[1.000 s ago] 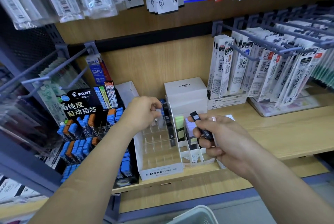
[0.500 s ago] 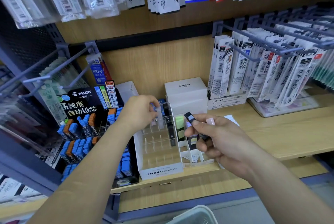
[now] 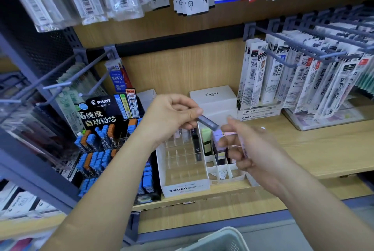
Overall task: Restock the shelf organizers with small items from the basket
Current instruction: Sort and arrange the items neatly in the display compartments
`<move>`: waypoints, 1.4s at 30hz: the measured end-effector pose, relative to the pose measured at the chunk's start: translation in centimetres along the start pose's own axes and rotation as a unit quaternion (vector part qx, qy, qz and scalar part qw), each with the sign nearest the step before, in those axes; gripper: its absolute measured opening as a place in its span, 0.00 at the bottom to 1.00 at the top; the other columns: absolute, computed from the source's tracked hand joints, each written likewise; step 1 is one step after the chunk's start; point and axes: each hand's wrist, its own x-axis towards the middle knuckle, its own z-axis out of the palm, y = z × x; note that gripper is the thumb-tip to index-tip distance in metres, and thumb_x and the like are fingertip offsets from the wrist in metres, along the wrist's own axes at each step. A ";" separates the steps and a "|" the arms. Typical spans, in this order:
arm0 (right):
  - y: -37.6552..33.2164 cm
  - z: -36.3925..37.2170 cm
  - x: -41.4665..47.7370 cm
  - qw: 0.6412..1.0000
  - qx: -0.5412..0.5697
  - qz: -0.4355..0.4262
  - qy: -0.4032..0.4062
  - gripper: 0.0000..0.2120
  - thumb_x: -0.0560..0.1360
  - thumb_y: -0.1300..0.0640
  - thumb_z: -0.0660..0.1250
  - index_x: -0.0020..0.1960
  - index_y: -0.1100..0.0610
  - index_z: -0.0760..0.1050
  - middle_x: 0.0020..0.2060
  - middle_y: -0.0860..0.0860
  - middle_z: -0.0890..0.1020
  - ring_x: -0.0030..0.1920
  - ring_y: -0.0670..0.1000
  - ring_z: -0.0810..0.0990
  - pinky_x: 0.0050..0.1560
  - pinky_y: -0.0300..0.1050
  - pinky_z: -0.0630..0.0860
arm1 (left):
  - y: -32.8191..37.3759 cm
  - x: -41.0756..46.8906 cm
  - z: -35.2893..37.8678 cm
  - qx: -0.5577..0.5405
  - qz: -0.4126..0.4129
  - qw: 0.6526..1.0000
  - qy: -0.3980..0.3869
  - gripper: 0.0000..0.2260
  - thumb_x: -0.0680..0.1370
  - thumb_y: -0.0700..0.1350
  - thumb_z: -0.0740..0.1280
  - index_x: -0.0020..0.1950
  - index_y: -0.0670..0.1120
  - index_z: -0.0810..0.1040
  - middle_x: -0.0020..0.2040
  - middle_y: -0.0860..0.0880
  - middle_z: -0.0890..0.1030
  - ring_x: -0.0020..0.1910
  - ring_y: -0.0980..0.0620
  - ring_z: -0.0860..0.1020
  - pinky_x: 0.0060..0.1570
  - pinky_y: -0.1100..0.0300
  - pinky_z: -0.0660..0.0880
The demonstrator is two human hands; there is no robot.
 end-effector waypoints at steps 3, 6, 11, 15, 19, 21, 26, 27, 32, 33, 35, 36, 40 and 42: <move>-0.3 -1.1 0.7 0.997 0.073 0.019 0.025 0.13 0.77 0.56 0.60 0.55 0.61 0.77 0.36 0.56 0.82 0.26 0.48 0.66 0.21 0.37 0.57 | -1.0 0.2 -1.0 0.112 0.013 0.992 0.050 0.06 0.69 0.41 0.76 0.43 0.42 0.83 0.34 0.44 0.83 0.33 0.49 0.81 0.40 0.54 0.81; -0.2 -1.6 1.0 0.994 0.102 0.020 0.033 0.14 0.75 0.61 0.59 0.53 0.64 0.80 0.36 0.56 0.79 0.25 0.47 0.67 0.23 0.38 0.60 | -2.9 0.2 -0.7 0.231 0.012 0.972 0.033 0.05 0.70 0.43 0.76 0.44 0.48 0.85 0.39 0.49 0.84 0.39 0.52 0.82 0.49 0.56 0.80; 0.1 -1.6 1.1 0.992 0.127 0.000 0.018 0.12 0.77 0.63 0.60 0.54 0.65 0.80 0.35 0.53 0.70 0.27 0.46 0.69 0.25 0.37 0.66 | -4.8 0.4 -0.2 0.335 0.021 0.941 -0.031 0.09 0.75 0.41 0.72 0.53 0.50 0.83 0.46 0.55 0.80 0.47 0.59 0.77 0.51 0.68 0.71; 0.1 -1.6 0.6 0.994 0.107 -0.015 -0.008 0.09 0.77 0.69 0.63 0.56 0.67 0.77 0.36 0.56 0.75 0.33 0.49 0.74 0.29 0.38 0.72 | -5.6 0.4 0.5 0.339 0.015 0.939 -0.056 0.09 0.74 0.41 0.73 0.52 0.50 0.82 0.45 0.54 0.81 0.48 0.58 0.78 0.45 0.71 0.71; 0.0 -1.6 0.5 0.993 0.112 -0.033 -0.026 0.09 0.75 0.69 0.66 0.56 0.67 0.77 0.37 0.58 0.78 0.33 0.49 0.78 0.29 0.35 0.74 | -6.5 0.3 1.2 0.366 0.025 0.926 -0.086 0.11 0.74 0.42 0.73 0.55 0.49 0.83 0.49 0.53 0.83 0.45 0.60 0.78 0.47 0.71 0.70; 0.0 -1.6 0.5 0.993 0.108 -0.041 -0.027 0.10 0.75 0.69 0.67 0.55 0.67 0.78 0.38 0.58 0.80 0.32 0.48 0.79 0.28 0.35 0.73 | -6.9 0.1 1.5 0.380 0.036 0.919 -0.094 0.11 0.75 0.43 0.72 0.57 0.50 0.83 0.52 0.53 0.83 0.48 0.59 0.77 0.48 0.71 0.69; -0.1 -1.6 0.3 0.992 0.110 -0.045 -0.034 0.09 0.75 0.67 0.68 0.55 0.65 0.79 0.37 0.56 0.82 0.31 0.48 0.80 0.30 0.36 0.76 | -8.0 -0.7 2.6 0.412 0.067 0.905 -0.086 0.08 0.74 0.43 0.71 0.54 0.47 0.81 0.46 0.51 0.82 0.47 0.54 0.79 0.50 0.62 0.75; -0.1 -1.6 0.3 0.993 0.109 -0.042 -0.035 0.09 0.75 0.66 0.68 0.55 0.63 0.79 0.36 0.55 0.82 0.31 0.48 0.80 0.29 0.36 0.76 | -8.2 -0.9 2.8 0.418 0.072 0.902 -0.080 0.08 0.75 0.43 0.71 0.53 0.47 0.81 0.45 0.51 0.82 0.47 0.53 0.79 0.50 0.61 0.75; -0.1 -1.5 0.1 0.997 0.069 -0.027 -0.034 0.06 0.78 0.60 0.66 0.53 0.58 0.80 0.31 0.52 0.80 0.25 0.46 0.70 0.21 0.33 0.64 | -9.2 -1.5 3.1 0.411 0.091 0.906 -0.051 0.08 0.75 0.43 0.71 0.54 0.47 0.82 0.46 0.50 0.83 0.46 0.53 0.80 0.51 0.58 0.77; -0.1 -1.5 0.2 0.997 0.061 -0.023 -0.034 0.07 0.79 0.60 0.65 0.53 0.59 0.80 0.32 0.52 0.79 0.25 0.46 0.68 0.20 0.33 0.62 | -9.3 -1.6 3.2 0.414 0.093 0.904 -0.050 0.08 0.76 0.44 0.70 0.54 0.47 0.81 0.46 0.50 0.83 0.46 0.53 0.80 0.51 0.58 0.77; 0.0 -1.5 0.4 0.997 0.062 -0.011 -0.037 0.10 0.80 0.63 0.61 0.52 0.61 0.81 0.33 0.54 0.77 0.27 0.47 0.67 0.21 0.34 0.61 | -9.6 -1.6 3.4 0.426 0.092 0.899 -0.052 0.07 0.77 0.45 0.69 0.55 0.47 0.79 0.47 0.49 0.83 0.47 0.50 0.80 0.50 0.56 0.77; 0.1 -1.4 0.5 0.997 0.065 -0.005 -0.037 0.12 0.80 0.65 0.59 0.53 0.62 0.81 0.33 0.55 0.77 0.27 0.47 0.67 0.22 0.35 0.62 | -9.8 -1.6 3.5 0.434 0.091 0.895 -0.055 0.07 0.77 0.45 0.68 0.54 0.47 0.79 0.48 0.49 0.82 0.47 0.49 0.80 0.49 0.56 0.77; 0.4 -1.3 0.5 0.997 0.067 -0.004 -0.031 0.11 0.79 0.69 0.60 0.55 0.65 0.79 0.35 0.57 0.76 0.31 0.49 0.73 0.28 0.38 0.72 | -10.4 -1.4 3.7 0.493 0.121 0.858 -0.082 0.07 0.79 0.47 0.65 0.54 0.48 0.79 0.46 0.48 0.83 0.46 0.47 0.79 0.48 0.53 0.76; 0.5 -1.3 0.4 0.996 0.075 -0.017 -0.035 0.08 0.78 0.70 0.62 0.51 0.67 0.80 0.34 0.57 0.77 0.32 0.50 0.74 0.32 0.37 0.76 | -10.8 -1.2 3.7 0.524 0.152 0.834 -0.084 0.06 0.79 0.48 0.63 0.52 0.49 0.78 0.45 0.48 0.82 0.45 0.46 0.79 0.46 0.53 0.76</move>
